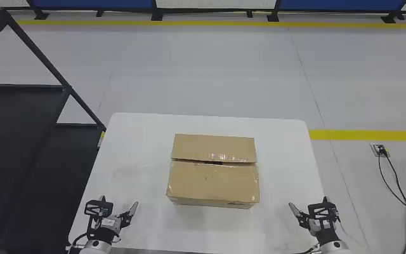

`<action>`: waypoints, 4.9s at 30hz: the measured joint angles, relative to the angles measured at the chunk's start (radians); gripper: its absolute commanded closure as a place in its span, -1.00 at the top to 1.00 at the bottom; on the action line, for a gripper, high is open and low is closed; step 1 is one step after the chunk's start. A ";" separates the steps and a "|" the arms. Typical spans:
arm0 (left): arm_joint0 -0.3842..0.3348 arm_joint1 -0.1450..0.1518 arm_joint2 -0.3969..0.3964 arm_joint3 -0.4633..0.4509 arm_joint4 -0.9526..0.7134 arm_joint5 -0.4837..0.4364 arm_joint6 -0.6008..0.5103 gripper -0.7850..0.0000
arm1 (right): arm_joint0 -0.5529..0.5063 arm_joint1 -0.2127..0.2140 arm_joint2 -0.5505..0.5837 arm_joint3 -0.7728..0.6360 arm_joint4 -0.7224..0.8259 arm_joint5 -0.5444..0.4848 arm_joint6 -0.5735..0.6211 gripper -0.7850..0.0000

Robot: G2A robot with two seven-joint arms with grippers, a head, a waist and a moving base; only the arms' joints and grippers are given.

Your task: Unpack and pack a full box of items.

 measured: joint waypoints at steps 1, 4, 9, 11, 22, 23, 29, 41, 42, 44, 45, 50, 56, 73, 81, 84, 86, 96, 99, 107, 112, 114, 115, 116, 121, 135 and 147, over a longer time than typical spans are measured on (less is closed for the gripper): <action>0.000 0.000 0.000 0.000 0.000 0.000 0.000 1.00 | 0.000 0.000 0.000 0.000 0.000 0.000 0.000 1.00; 0.000 0.000 0.000 0.000 0.000 0.000 0.000 1.00 | 0.000 0.000 0.000 0.000 0.000 0.000 0.000 1.00; 0.000 0.000 0.000 0.000 0.000 0.000 0.000 1.00 | 0.000 0.000 0.000 0.000 0.000 0.000 0.000 1.00; 0.000 0.000 0.000 0.000 0.000 0.000 0.000 1.00 | 0.000 0.000 0.000 0.000 0.000 0.000 0.000 1.00; -0.052 0.009 -0.074 -0.021 -0.037 -0.169 0.144 1.00 | -0.019 -0.004 -0.049 -0.175 0.023 -0.117 -0.016 1.00; -0.060 0.011 -0.086 -0.029 -0.049 -0.199 0.151 1.00 | -0.008 -0.004 -0.047 -0.201 0.056 -0.145 0.001 1.00; -0.092 0.012 -0.112 -0.040 -0.109 -0.220 0.104 1.00 | 0.043 -0.003 -0.034 -0.309 0.157 -0.211 0.062 1.00; -0.109 0.011 -0.101 -0.027 -0.156 -0.252 0.078 1.00 | 0.071 -0.003 -0.053 -0.278 0.219 -0.272 0.084 1.00; -0.125 0.011 -0.097 -0.021 -0.184 -0.274 0.060 1.00 | 0.095 -0.003 -0.056 -0.259 0.259 -0.302 0.110 1.00; -0.166 0.013 -0.091 -0.007 -0.247 -0.338 0.023 1.00 | 0.157 -0.002 -0.073 -0.216 0.373 -0.365 0.195 1.00; -0.184 0.014 -0.089 0.000 -0.269 -0.365 0.009 1.00 | 0.187 -0.001 -0.076 -0.196 0.425 -0.394 0.237 1.00; -0.275 0.020 -0.074 0.039 -0.352 -0.509 -0.035 1.00 | 0.359 0.010 -0.078 -0.042 0.720 -0.540 0.468 1.00; -0.308 0.029 -0.084 0.072 -0.398 -0.629 -0.085 1.00 | 0.437 0.016 -0.068 0.028 0.854 -0.556 0.567 1.00; -0.328 0.026 -0.038 0.046 -0.449 -0.604 -0.093 1.00 | 0.578 0.028 -0.110 0.221 1.129 -0.575 0.790 1.00; -0.330 0.025 -0.037 0.047 -0.451 -0.593 -0.095 1.00 | 0.683 0.034 -0.165 0.362 1.292 -0.608 0.945 1.00; -0.330 0.025 -0.037 0.047 -0.451 -0.593 -0.095 1.00 | 0.700 0.036 -0.179 0.380 1.351 -0.628 0.984 1.00; -0.330 0.025 -0.037 0.047 -0.451 -0.593 -0.095 1.00 | 0.701 0.039 -0.179 0.381 1.413 -0.655 1.013 1.00; -0.330 0.025 -0.033 0.045 -0.455 -0.585 -0.096 1.00 | 0.619 0.086 -0.132 0.208 1.645 -0.692 1.128 1.00; -0.340 0.025 -0.017 0.038 -0.458 -0.575 -0.113 1.00 | 0.559 0.118 -0.118 0.105 1.652 -0.690 1.131 1.00; -0.346 0.039 0.028 0.037 -0.392 -0.783 -0.196 1.00 | 0.436 0.220 -0.152 -0.012 1.561 -0.736 1.085 1.00; -0.338 0.051 0.024 0.060 -0.359 -0.882 -0.247 1.00 | 0.419 0.278 -0.242 -0.003 1.462 -0.792 1.029 1.00; -0.334 0.057 0.023 0.066 -0.350 -0.918 -0.278 1.00 | 0.429 0.301 -0.288 0.010 1.425 -0.820 1.000 1.00; -0.332 0.059 0.024 0.069 -0.349 -0.932 -0.292 1.00 | 0.435 0.311 -0.306 0.017 1.413 -0.834 0.986 1.00; -0.332 0.062 0.024 0.073 -0.347 -0.944 -0.310 1.00 | 0.445 0.323 -0.326 0.028 1.403 -0.853 0.967 1.00; -0.342 0.069 0.042 0.089 -0.342 -0.939 -0.374 1.00 | 0.505 0.356 -0.377 0.085 1.530 -0.899 0.920 1.00; -0.365 0.069 0.083 0.125 -0.321 -0.886 -0.376 1.00 | 0.645 0.343 -0.407 0.199 1.993 -0.609 0.922 1.00; -0.352 0.072 0.115 0.120 -0.243 -0.821 -0.336 1.00 | 0.815 0.286 -0.586 0.290 1.903 -0.181 0.818 1.00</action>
